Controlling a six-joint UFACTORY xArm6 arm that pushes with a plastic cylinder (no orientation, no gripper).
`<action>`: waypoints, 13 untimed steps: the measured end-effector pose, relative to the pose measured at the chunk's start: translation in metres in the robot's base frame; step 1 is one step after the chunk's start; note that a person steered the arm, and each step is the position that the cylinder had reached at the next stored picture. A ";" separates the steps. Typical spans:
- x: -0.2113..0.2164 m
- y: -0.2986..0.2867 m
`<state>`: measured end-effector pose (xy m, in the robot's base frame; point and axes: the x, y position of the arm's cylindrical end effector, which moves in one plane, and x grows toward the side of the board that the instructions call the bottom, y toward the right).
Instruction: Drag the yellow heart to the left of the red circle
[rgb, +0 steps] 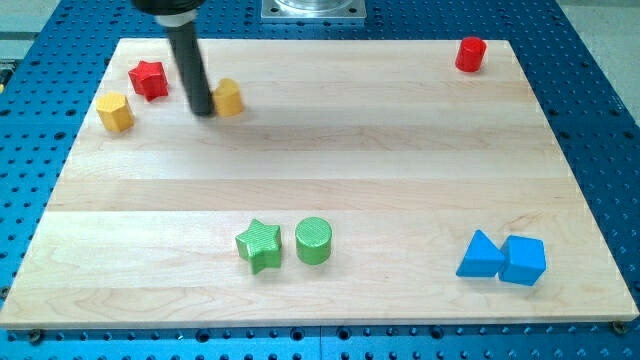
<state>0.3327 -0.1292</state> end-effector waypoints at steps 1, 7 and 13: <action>-0.013 0.063; -0.008 0.102; -0.046 0.240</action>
